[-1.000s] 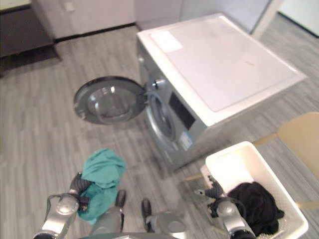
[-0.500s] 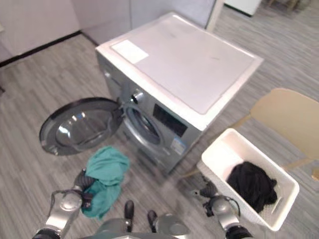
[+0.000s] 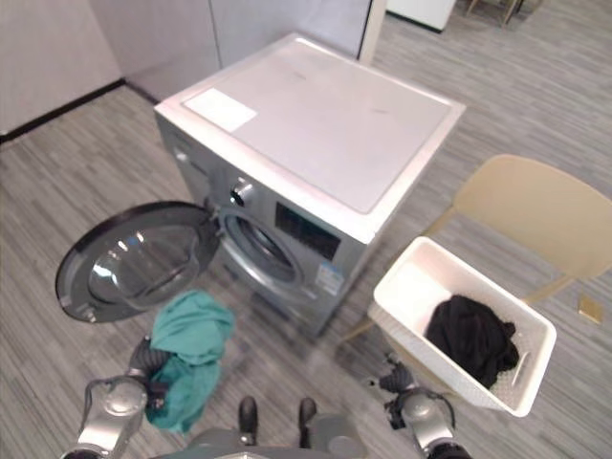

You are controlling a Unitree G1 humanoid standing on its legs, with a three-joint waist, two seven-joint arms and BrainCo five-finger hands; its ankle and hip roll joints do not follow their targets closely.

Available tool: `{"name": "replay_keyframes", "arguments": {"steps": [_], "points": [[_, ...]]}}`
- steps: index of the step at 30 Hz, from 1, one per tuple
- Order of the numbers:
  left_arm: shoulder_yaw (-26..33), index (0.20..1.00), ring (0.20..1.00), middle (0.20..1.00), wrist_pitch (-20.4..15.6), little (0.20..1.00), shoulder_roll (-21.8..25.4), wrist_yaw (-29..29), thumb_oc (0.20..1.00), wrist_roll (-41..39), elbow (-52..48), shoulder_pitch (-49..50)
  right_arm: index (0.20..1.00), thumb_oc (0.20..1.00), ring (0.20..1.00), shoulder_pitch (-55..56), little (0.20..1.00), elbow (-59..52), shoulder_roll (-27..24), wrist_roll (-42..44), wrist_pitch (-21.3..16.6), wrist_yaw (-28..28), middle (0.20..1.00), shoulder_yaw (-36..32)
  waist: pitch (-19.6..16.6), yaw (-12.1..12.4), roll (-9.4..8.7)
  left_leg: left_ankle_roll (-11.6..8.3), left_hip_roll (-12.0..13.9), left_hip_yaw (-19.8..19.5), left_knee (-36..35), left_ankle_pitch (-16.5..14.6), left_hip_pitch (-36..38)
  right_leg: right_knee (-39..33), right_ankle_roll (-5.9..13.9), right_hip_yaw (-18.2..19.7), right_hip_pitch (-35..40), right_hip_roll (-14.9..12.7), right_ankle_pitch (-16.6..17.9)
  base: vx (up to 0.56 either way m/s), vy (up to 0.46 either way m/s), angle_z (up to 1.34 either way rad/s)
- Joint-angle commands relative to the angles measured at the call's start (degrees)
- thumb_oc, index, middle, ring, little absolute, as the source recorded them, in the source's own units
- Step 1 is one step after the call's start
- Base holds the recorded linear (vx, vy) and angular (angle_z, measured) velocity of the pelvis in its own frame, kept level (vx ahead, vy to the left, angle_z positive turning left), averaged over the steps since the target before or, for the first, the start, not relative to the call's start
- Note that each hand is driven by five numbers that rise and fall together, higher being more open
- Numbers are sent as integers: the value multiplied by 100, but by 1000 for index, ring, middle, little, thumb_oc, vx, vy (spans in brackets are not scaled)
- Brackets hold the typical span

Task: Grab the laundry basket,head to the washer,open it,put in the laundry and shut it.

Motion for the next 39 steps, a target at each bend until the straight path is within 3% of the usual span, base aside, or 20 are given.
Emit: {"name": "replay_keyframes", "arguments": {"steps": [1,13,14,17,22,25,28,30,31,32,34,35,37,39], "points": [[60,200,200,200,-253,200,140,-4,200,-59,-271,-141,1000,1000,1000,-22,1000,-58,-245,43,-126,-89,1000,48,-179,-84,-241,-40,-133,-134,560,-897,162,-864,352,411,601,-101,413,68,-22,2],[66,200,200,200,-225,200,131,-29,200,60,-203,-12,1000,1000,1000,49,1000,-63,-246,-54,-162,-88,1000,75,-258,-75,-223,2,-127,-1,402,-925,269,-1133,413,645,775,-99,511,28,8,-8],[57,200,200,200,-309,200,43,207,200,-335,-103,-333,1000,1000,1000,-71,1000,110,-478,164,-151,-390,1000,-134,257,84,-136,-130,-38,131,896,-663,-696,-850,504,-252,65,-503,759,45,-55,7],[113,200,200,200,-287,200,114,159,200,-307,-143,-298,1000,1000,1000,-74,1000,78,-387,129,-158,-369,1000,-55,100,86,-181,-77,15,171,480,-552,-386,-924,493,-298,207,-402,703,100,-59,29],[90,200,200,200,-223,200,147,124,200,-274,-82,-283,1000,1000,1000,-64,1000,92,-323,177,-141,-378,1000,-70,29,82,-177,-86,57,159,412,-551,-210,-931,427,-268,333,-337,582,95,-22,0],[55,200,200,200,-196,200,168,129,200,-308,-130,-292,1000,1000,1000,-7,1000,-11,-317,210,-148,-429,1000,-102,109,74,-217,-148,88,102,780,-634,-351,-894,339,-261,329,-305,503,35,-60,11],[-10,200,200,200,-177,200,182,86,200,-291,-182,-358,1000,1000,1000,-20,1000,-23,-355,243,-154,-469,1000,-111,295,151,-343,-299,182,79,1882,-728,-940,-918,213,-454,497,-394,383,33,-59,43],[-28,200,200,200,-171,200,186,83,200,-273,-176,-367,1000,1000,1000,-28,1000,-6,-355,227,-155,-480,1000,-107,313,160,-354,-321,285,104,1932,-712,-1037,-938,226,-551,560,-421,331,119,28,38],[-26,200,200,200,-146,200,193,68,200,-246,-176,-375,1000,1000,1000,-24,1000,18,-367,195,-128,-469,1000,-101,291,206,-340,-319,461,187,1649,-605,-1133,-955,270,-651,662,-467,266,118,79,28],[-26,200,200,200,-145,200,193,68,200,-245,-177,-373,1000,1000,1000,-23,1000,18,-366,195,-128,-469,1000,-101,292,205,-345,-319,455,189,1632,-597,-1122,-955,271,-651,665,-473,264,296,213,40],[-19,200,200,200,-151,200,224,118,200,-230,-208,-365,1000,1000,1000,-22,1000,-23,-401,147,-122,-525,1000,-90,275,316,-289,-456,668,-139,846,-78,-1351,-943,351,-628,845,-480,106,275,210,38],[-21,200,200,200,-151,200,224,119,200,-230,-208,-365,1000,1000,1000,-20,1000,-25,-400,146,-121,-525,1000,-90,277,307,-294,-459,659,-147,827,-67,-1339,-937,350,-638,850,-486,95,201,176,7],[-13,200,200,200,-178,200,226,158,200,-306,-232,-364,1000,1000,1000,-14,1000,-38,-414,104,-95,-529,1000,-124,255,373,-240,-582,763,-680,461,165,-1563,-837,455,-391,1021,-584,-71,376,380,-14],[-49,200,200,200,-178,200,230,124,200,-253,-174,-415,1000,1000,1000,24,1000,45,-330,83,-94,-517,1000,-203,166,328,-246,-594,717,-586,610,177,-1547,-812,576,-330,1132,-778,-40,345,369,-41]]}}
